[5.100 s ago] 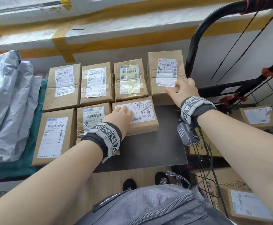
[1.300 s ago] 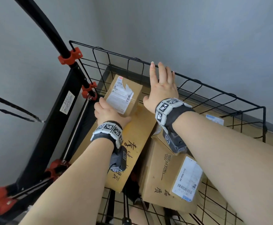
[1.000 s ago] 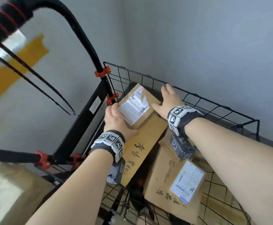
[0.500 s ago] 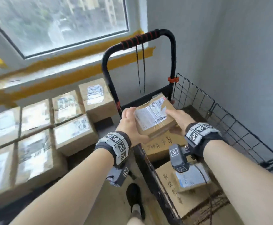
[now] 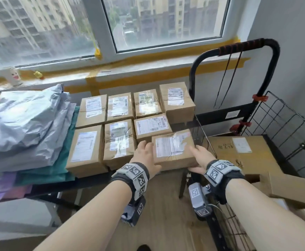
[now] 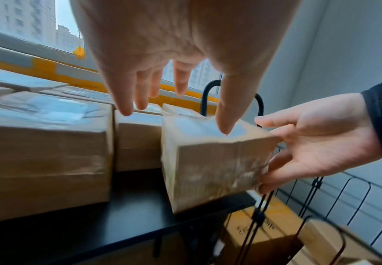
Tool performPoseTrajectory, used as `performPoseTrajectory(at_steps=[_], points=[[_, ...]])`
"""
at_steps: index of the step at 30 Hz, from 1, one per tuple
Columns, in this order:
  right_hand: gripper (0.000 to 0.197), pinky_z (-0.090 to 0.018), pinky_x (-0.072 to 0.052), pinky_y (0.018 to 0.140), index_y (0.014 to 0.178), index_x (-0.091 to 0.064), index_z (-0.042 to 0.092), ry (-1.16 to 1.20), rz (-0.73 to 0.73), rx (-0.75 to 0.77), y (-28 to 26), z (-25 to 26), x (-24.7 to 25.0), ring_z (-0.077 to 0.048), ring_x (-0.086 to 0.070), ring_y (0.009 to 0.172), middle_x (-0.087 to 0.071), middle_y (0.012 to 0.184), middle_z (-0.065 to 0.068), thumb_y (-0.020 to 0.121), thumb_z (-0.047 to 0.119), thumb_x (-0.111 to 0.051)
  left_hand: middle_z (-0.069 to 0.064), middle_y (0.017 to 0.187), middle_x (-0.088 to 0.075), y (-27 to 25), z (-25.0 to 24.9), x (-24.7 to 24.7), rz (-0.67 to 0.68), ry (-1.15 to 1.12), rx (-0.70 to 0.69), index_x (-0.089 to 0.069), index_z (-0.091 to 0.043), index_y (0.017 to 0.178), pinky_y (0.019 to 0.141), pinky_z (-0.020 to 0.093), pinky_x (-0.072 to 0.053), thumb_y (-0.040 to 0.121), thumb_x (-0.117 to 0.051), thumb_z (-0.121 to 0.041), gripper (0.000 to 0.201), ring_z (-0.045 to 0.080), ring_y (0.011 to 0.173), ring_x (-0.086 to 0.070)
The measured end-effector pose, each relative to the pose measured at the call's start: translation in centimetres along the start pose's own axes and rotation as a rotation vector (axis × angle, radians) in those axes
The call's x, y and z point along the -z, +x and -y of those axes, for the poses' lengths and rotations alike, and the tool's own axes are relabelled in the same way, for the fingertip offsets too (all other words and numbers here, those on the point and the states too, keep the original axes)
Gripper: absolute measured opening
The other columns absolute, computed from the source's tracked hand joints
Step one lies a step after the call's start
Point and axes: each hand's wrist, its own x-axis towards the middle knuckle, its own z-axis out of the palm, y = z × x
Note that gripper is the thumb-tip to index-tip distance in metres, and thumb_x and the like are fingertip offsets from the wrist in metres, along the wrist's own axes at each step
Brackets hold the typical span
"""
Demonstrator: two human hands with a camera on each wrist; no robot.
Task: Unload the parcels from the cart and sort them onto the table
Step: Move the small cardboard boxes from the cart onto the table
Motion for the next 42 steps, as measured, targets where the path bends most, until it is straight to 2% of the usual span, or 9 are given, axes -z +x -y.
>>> performPoseTrajectory(at_steps=[5,8,12,19,23,26,30,33,42], points=[[0.034,-0.047,-0.053,0.089,0.126,-0.052,0.016,-0.112,-0.11,0.021,1.2,-1.0,-4.3,-0.033,-0.056,0.111,-0.056,0.127,-0.013,0.093,0.024,-0.051,0.007,0.152,-0.022,1.2,6.0,1.1,0.084,0.244,-0.072,-0.023,-0.01,0.146,0.117,0.034,-0.019,0.089,-0.057,-0.04,0.072,0.025,0.141,-0.02],[0.035,-0.035,-0.051,0.089,0.13,-0.052,0.018,-0.238,-0.15,0.084,1.2,-1.1,-6.3,-0.031,-0.057,0.109,-0.058,0.123,-0.008,0.094,0.018,-0.048,0.003,0.151,-0.024,1.5,7.9,1.1,0.08,0.236,-0.136,-0.024,-0.014,0.145,0.114,0.034,-0.026,0.088,-0.057,-0.037,0.07,0.023,0.138,-0.027],[0.037,-0.049,-0.051,0.092,0.132,-0.05,0.024,-0.296,-0.219,0.093,1.2,-0.2,-7.7,-0.033,-0.058,0.107,-0.058,0.124,-0.008,0.095,0.031,-0.044,0.001,0.149,-0.028,1.9,8.8,1.4,0.072,0.213,-0.194,-0.03,-0.016,0.143,0.111,0.034,-0.029,0.091,-0.053,-0.036,0.061,0.022,0.136,-0.03],[0.034,-0.048,-0.054,0.085,0.123,-0.055,0.014,-0.421,-0.281,0.036,0.8,0.4,-9.2,-0.034,-0.063,0.098,-0.063,0.113,-0.012,0.096,0.029,-0.04,0.001,0.153,-0.023,2.0,9.5,1.4,0.084,0.245,-0.206,-0.022,-0.013,0.148,0.11,0.035,-0.031,0.092,-0.051,-0.038,0.068,0.021,0.14,-0.025],[0.039,-0.051,-0.051,0.089,0.119,-0.057,0.011,-0.446,-0.289,0.004,1.8,0.2,-9.3,-0.036,-0.062,0.098,-0.063,0.112,-0.016,0.094,0.035,-0.037,0.002,0.146,-0.032,2.1,9.2,1.6,0.11,0.232,-0.177,-0.033,-0.012,0.142,0.105,0.038,-0.04,0.091,-0.051,-0.04,0.061,0.022,0.134,-0.033],[0.047,-0.05,-0.05,0.091,0.131,-0.047,0.013,-0.424,-0.276,-0.028,1.8,0.0,-9.2,-0.036,-0.058,0.105,-0.058,0.12,-0.014,0.09,0.036,-0.046,0.004,0.137,-0.039,2.1,8.8,1.8,0.104,0.23,-0.151,-0.04,-0.012,0.133,0.099,0.038,-0.043,0.089,-0.053,-0.041,0.054,0.024,0.127,-0.04],[0.073,-0.05,-0.046,0.098,0.146,-0.025,0.015,-0.417,-0.264,-0.078,1.0,-0.3,-8.6,-0.036,-0.048,0.121,-0.043,0.139,-0.014,0.085,0.038,-0.057,0.006,0.144,-0.035,1.7,7.3,1.8,0.036,0.236,-0.188,-0.033,-0.012,0.14,0.106,0.035,-0.036,0.091,-0.051,-0.04,0.059,0.025,0.132,-0.036],[0.077,-0.049,-0.045,0.1,0.147,-0.022,0.013,-0.353,-0.255,-0.068,0.3,-0.4,-6.6,-0.036,-0.05,0.121,-0.046,0.134,-0.014,0.084,0.039,-0.056,0.005,0.144,-0.037,1.8,5.0,1.5,-0.01,0.244,-0.238,-0.035,-0.013,0.138,0.107,0.035,-0.036,0.091,-0.049,-0.042,0.057,0.024,0.131,-0.037],[0.047,-0.047,-0.048,0.097,0.124,-0.052,-0.002,-0.394,-0.337,-0.082,-5.1,-2.3,6.8,-0.035,-0.06,0.107,-0.06,0.12,-0.021,0.094,0.034,-0.047,0.006,0.149,-0.031,1.3,-8.2,-1.7,0.065,0.253,-0.391,-0.029,-0.015,0.145,0.112,0.039,-0.031,0.092,-0.05,-0.04,0.062,0.026,0.137,-0.03]])
